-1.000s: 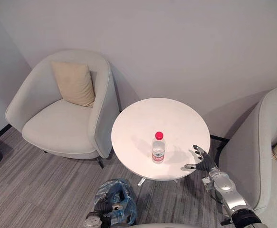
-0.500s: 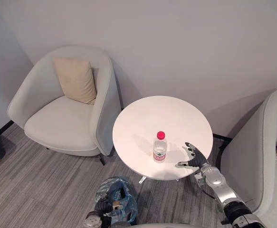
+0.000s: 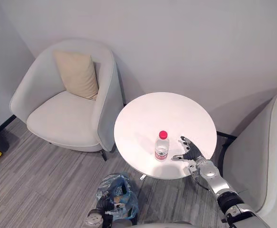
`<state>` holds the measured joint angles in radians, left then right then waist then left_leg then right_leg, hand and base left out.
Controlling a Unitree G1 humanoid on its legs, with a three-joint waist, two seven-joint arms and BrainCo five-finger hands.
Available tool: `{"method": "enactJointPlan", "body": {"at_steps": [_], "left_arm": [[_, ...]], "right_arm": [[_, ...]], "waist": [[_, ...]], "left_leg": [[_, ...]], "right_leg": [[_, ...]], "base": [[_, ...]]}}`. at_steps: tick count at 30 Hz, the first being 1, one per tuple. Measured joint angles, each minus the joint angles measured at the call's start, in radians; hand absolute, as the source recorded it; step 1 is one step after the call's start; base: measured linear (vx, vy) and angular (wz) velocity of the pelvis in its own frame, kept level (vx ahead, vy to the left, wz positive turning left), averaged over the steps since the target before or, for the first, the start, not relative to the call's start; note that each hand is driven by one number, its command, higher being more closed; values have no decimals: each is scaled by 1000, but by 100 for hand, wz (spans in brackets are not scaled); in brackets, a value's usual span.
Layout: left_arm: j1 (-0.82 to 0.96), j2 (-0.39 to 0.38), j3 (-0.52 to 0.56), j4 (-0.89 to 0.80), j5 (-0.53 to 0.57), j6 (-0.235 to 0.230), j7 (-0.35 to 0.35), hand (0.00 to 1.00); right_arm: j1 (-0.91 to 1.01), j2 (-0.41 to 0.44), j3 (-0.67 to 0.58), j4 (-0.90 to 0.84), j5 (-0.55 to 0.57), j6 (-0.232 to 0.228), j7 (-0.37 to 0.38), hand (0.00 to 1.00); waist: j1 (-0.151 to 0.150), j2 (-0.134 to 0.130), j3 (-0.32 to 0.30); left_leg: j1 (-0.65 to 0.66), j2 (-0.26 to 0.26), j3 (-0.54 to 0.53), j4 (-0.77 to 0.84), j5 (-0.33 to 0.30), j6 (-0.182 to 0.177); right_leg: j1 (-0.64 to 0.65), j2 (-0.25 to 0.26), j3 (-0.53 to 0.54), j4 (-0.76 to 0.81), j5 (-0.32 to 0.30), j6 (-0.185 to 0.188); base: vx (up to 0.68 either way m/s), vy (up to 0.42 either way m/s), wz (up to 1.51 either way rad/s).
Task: Gather rubbish on tea table into small bin, then transfer packed bag to large trash can.
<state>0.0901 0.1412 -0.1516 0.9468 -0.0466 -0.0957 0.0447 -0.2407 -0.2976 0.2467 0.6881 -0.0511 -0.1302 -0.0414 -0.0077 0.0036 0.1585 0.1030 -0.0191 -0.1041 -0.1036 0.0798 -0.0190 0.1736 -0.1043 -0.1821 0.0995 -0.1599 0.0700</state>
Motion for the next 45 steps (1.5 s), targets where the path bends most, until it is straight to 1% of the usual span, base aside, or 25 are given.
{"method": "enactJointPlan", "body": {"at_steps": [4,8,15,21,24,29,30,36,39,41,45], "left_arm": [[0,0,-1,-3,0,0,0,0],[-3,0,-7,-8,0,-2,0,0],[-3,-1,-8,-11,0,-3,0,0],[-3,-1,-9,-11,0,-5,1,0],[-3,-1,-10,-11,0,-9,1,0],[-3,-2,-10,-11,0,-11,1,0],[-3,-2,-10,-11,0,-12,1,0],[-3,-5,-10,-11,0,-13,2,0],[-3,-12,-10,-12,0,-23,3,0],[-9,-16,-10,-12,0,-24,3,0],[-9,-18,-10,-12,-1,-25,3,0]], "right_arm": [[-12,14,3,0,0,0,-1,0],[-27,16,10,0,0,0,0,0],[-58,17,78,-3,-24,-2,3,0],[-74,35,94,-3,-38,-2,2,0],[-82,40,126,-4,-39,-4,1,0],[-84,55,129,-5,-42,-5,1,0],[-87,55,138,-5,-43,-5,-1,100],[-117,68,163,-4,-55,-5,-4,100],[-122,77,166,-4,-60,-4,-4,100],[-122,75,175,-4,-60,-2,-5,100],[-124,81,177,-5,-56,-1,-9,100]], "waist": [[4,1,0],[20,2,1],[21,2,1],[22,3,2],[24,4,3],[24,7,4],[25,7,5],[29,14,10],[37,18,17],[49,21,21],[50,21,21]], "left_leg": [[-7,-1,-3,0,0,0],[-17,-2,-10,0,0,0],[-25,-6,-25,5,0,0],[-26,-7,-27,0,0,0],[-27,-7,-29,0,0,0],[-35,-9,-34,1,0,0],[-36,-9,-36,4,0,0],[-37,-9,-36,4,0,0],[-37,-9,-38,1,0,0],[-39,-10,-40,1,0,0],[-44,-12,-52,3,0,0]], "right_leg": [[-4,0,-3,-3,0,0],[-6,0,-11,-11,0,0],[-3,-1,-23,-16,0,0],[-5,-2,-23,-14,0,0],[-5,-3,-25,-15,0,0],[-5,-3,-31,-16,0,0],[-5,-3,-33,-16,0,0],[-6,-3,-34,-16,0,0],[-6,-3,-35,-16,0,0],[-6,-3,-37,-16,0,0],[-6,-4,-43,-16,0,0]], "base": [[-21,-17,2],[-5,-26,6],[1,-21,7],[-42,-18,0],[-29,-14,1],[-15,-25,4],[0,0,0],[-18,-11,0],[-39,-24,1],[-10,-10,4],[-7,-16,9]]}}
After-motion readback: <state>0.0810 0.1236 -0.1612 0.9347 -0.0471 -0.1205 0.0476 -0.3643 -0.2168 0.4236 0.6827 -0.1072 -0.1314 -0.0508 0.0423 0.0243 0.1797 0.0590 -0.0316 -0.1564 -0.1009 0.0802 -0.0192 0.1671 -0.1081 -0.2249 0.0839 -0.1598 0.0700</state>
